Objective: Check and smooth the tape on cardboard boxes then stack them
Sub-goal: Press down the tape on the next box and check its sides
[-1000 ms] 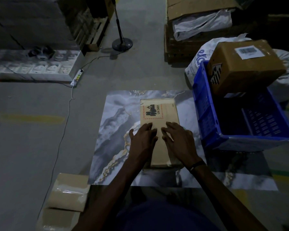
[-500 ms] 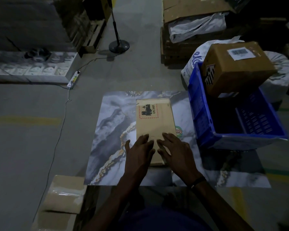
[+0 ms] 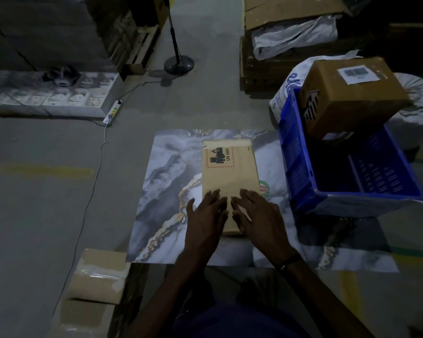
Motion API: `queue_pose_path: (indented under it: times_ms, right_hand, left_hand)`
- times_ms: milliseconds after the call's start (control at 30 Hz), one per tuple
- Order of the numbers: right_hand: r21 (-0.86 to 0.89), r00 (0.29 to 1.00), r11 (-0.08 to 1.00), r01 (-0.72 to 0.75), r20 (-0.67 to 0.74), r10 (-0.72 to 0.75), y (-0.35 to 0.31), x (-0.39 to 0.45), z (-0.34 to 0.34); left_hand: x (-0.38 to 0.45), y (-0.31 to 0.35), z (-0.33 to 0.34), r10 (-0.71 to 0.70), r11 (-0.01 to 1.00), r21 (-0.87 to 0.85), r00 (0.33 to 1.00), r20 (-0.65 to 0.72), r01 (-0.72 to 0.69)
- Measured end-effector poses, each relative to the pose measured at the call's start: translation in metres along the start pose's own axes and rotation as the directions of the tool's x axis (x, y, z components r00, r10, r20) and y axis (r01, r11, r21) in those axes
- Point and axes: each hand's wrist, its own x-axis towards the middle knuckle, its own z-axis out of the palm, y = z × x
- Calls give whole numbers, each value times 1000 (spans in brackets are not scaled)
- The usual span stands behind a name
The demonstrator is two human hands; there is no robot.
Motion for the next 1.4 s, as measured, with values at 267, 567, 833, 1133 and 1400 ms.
queue_pose_path:
  times_ms: [267, 567, 833, 1133, 1400]
  right_hand:
    - [19, 999, 1000, -7, -46, 7, 4, 49, 4]
    - [130, 999, 991, -26, -35, 31, 9, 22, 1]
    - [437, 991, 898, -53, -90, 102, 32, -18, 22]
    - [634, 978, 773, 2, -163, 130, 14, 13, -32]
    - [603, 977, 786, 138, -215, -6, 15, 51, -74]
  left_hand:
    - [48, 5, -20, -44, 999, 33, 987, 153, 39]
    - [21, -18, -8, -34, 985, -169, 997, 67, 45]
    - [-37, -23, -2, -137, 890, -431, 989, 62, 150]
    - [-5, -10, -27, -82, 876, -482, 993, -84, 32]
    - [44, 21, -68, -268, 728, -673, 958, -107, 129]
